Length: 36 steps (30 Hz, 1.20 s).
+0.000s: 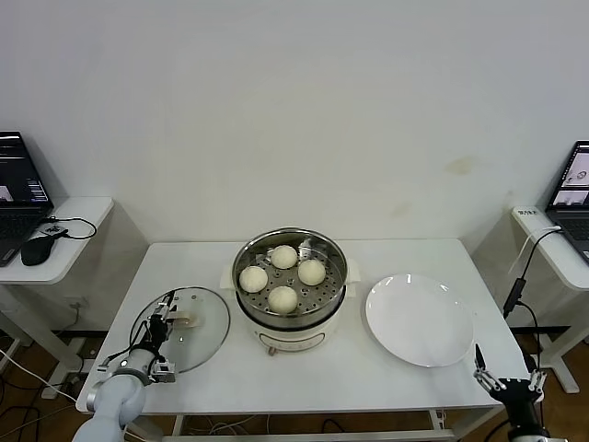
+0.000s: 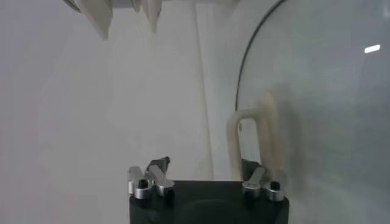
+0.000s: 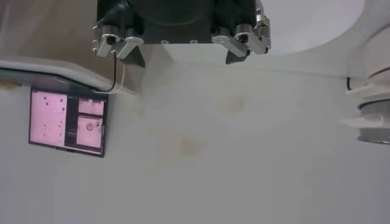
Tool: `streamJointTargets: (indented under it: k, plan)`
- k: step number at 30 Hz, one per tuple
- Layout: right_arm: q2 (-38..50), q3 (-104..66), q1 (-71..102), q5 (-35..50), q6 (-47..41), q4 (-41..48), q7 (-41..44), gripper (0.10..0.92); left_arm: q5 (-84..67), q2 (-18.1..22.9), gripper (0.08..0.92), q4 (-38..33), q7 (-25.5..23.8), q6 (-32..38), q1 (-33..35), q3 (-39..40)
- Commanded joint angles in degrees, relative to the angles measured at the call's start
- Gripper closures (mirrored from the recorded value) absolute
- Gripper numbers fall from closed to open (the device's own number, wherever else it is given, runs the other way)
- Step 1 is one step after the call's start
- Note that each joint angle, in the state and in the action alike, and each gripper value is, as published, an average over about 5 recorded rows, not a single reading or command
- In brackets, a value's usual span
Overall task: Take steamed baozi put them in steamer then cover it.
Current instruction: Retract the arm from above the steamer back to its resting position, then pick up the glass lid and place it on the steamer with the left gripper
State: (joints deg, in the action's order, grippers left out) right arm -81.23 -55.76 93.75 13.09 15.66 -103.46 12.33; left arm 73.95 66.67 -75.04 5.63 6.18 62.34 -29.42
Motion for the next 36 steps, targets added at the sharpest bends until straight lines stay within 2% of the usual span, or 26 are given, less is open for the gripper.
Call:
streamJointTargets:
  k: [1,8,15,20,29,36]
  plan:
    - [-0.1,0.1,0.0,-0.1,0.1,0.1,0.1,0.203,0.0,0.3,0.467,2.5,1.0,0.2,-0.8,-0.1]
    - [-0.2,0.8,0.0,-0.6,0.2,0.1,0.3,0.202,-0.7,1.0,0.675,1.6,4.6,1.1,0.3,-0.9]
    - [0.2,1.7,0.1,-1.4,0.8,0.0,0.3,0.203,-2.0,-0.5,0.847,-7.2,7.4,-0.4,4.5,-3.3]
    - [0.7,2.6,0.0,-1.7,1.0,-0.2,0.3,0.202,-4.6,-2.6,0.857,-15.9,5.2,-4.0,8.2,-5.6]
    - [1.5,3.8,0.1,-2.3,1.4,-0.5,0.4,0.202,-12.3,-7.9,0.857,-30.8,-3.8,-12.4,11.2,-9.2]
    - [1.2,4.6,0.0,-3.6,1.6,-0.6,0.3,0.203,-20.7,-12.5,0.857,-37.8,-8.6,-17.8,10.3,-5.6]
